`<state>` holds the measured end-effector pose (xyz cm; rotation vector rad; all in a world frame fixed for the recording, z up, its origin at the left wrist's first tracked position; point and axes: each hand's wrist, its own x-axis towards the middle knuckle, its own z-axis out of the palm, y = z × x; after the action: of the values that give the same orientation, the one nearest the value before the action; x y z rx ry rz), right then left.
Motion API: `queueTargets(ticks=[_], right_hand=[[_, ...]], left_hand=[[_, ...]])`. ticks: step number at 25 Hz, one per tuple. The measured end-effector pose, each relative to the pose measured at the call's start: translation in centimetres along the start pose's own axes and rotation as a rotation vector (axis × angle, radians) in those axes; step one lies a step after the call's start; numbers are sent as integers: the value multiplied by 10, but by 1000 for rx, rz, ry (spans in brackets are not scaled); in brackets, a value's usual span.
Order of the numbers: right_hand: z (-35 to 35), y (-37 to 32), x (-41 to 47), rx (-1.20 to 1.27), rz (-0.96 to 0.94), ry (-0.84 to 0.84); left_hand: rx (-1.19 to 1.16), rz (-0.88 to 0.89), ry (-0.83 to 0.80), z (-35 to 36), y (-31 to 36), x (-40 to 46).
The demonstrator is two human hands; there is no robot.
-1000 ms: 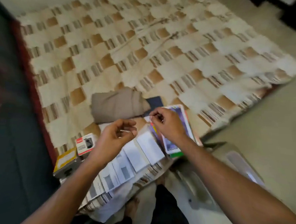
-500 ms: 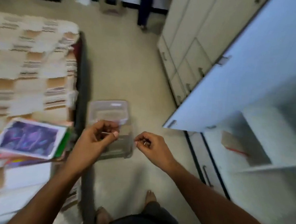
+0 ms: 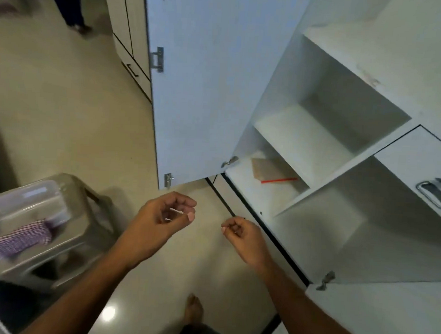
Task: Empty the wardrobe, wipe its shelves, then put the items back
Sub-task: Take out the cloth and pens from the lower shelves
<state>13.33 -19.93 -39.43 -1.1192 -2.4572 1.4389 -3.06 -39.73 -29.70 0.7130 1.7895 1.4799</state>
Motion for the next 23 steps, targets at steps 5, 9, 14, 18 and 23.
queueTargets(ticks=[5,9,14,18,23], right_hand=[[-42,46,76,-43,143,40],[-56,93,132,72,382,70],[-55,162,198,292,725,111],[-50,238,294,443,825,183],[-46,344,415,749,915,354]], left_hand=[[5,-47,5,22,1,72],[51,-66,-56,31,-7,140],[81,-91,-110,57,-37,237],[99,-131,-127,93,-103,311],[74,-234,-84,143,-215,376]])
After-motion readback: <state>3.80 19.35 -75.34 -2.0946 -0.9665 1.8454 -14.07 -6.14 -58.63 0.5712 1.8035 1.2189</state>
